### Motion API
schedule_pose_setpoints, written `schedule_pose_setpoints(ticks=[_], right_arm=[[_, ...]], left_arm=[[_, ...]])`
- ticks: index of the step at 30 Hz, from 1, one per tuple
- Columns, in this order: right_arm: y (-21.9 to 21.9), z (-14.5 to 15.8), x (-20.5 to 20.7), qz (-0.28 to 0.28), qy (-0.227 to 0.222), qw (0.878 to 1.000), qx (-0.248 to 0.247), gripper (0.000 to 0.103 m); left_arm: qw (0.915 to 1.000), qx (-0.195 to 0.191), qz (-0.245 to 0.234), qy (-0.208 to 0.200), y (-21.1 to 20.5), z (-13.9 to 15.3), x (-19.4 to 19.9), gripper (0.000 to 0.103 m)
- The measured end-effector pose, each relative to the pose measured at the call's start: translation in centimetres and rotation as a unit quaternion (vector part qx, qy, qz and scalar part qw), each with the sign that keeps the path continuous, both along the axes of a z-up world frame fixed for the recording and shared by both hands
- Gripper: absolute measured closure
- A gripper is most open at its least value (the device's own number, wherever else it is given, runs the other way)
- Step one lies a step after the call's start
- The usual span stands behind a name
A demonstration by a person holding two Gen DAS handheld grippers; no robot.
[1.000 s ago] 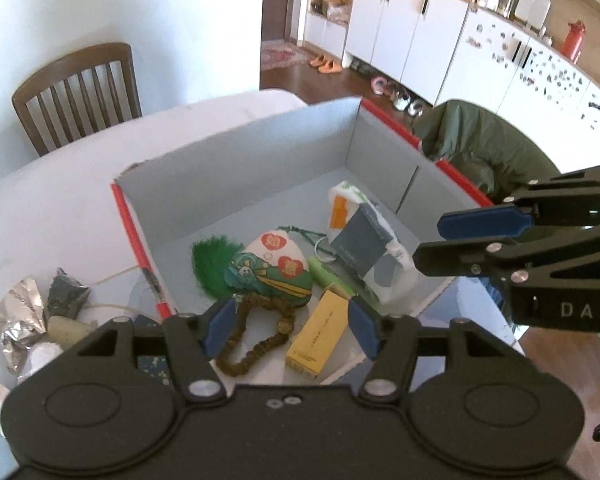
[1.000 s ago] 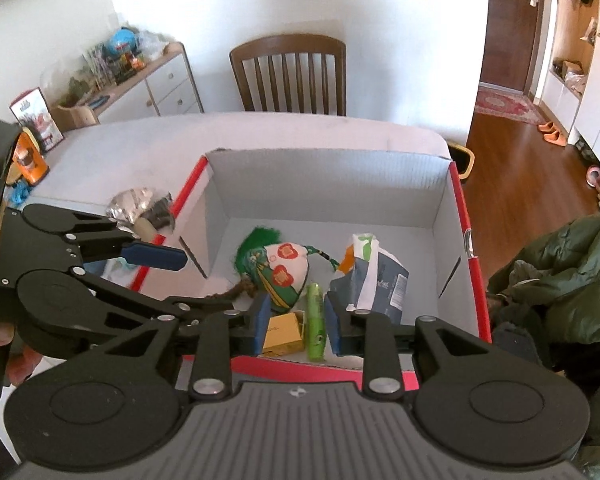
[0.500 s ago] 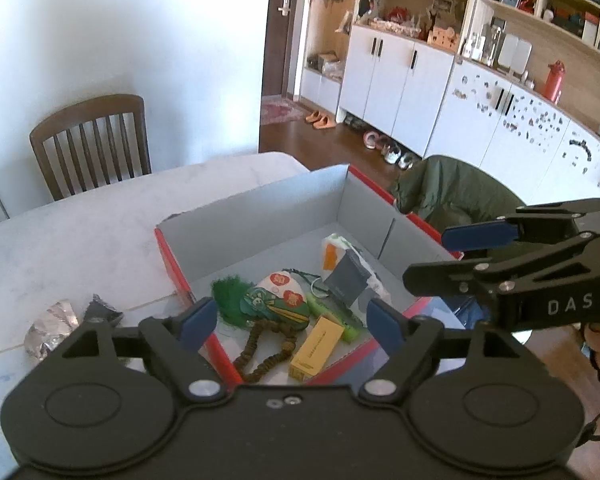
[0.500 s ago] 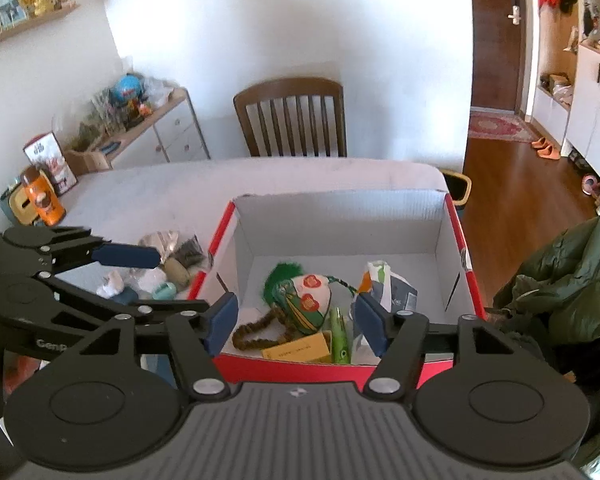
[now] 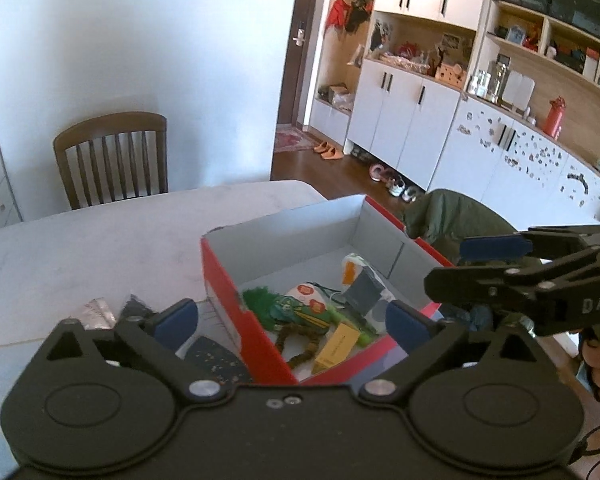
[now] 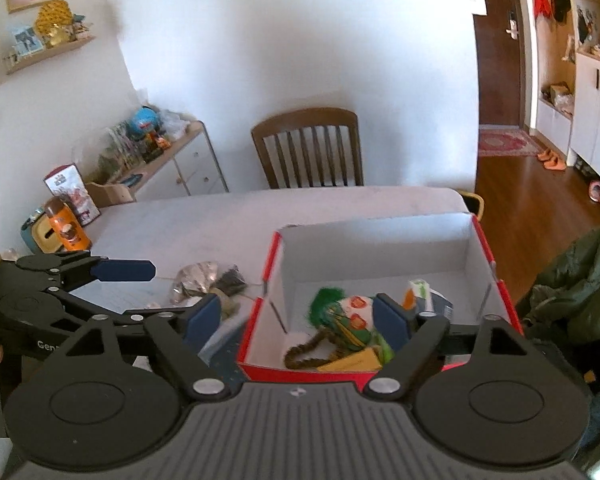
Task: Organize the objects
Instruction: 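Move both open tools back from the shoebox to the pile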
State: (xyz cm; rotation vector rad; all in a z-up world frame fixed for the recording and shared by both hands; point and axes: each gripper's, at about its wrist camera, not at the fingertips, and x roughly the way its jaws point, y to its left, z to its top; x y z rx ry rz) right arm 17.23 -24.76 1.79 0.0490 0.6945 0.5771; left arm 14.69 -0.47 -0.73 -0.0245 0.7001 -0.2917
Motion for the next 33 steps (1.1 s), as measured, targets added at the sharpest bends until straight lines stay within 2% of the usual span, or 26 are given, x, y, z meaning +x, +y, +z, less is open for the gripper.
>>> schedule_pose_setpoints(ticks=[8, 12, 21, 30, 33], right_arm=[[3.2, 0.7, -1.8, 0.017, -0.021, 1.0, 0.007, 0.016], [4.7, 0.3, -2.2, 0.02, -0.004, 1.0, 0.019, 0.016], [8.8, -0.8, -3.0, 0.027, 0.018, 0.999, 0.011, 0.016], [13.3, -1.9, -3.8, 0.03, -0.02, 0.999, -0.021, 0.016], [15.1, -2.7, -3.3, 0.035, -0.01, 0.999, -0.031, 0.016]], left_arm=[[0.9996, -0.008, 0.014, -0.021, 3.4, 0.5, -1.8, 0.001], [0.9993, -0.011, 0.025, -0.026, 5.3, 0.4, -2.4, 0.001], [0.9982, 0.013, 0.036, -0.046, 9.5, -0.5, -3.6, 0.0], [0.9967, 0.033, 0.065, -0.036, 14.9, -2.7, -3.5, 0.0], [0.9969, 0.032, 0.068, -0.024, 16.6, -3.8, -3.1, 0.0]])
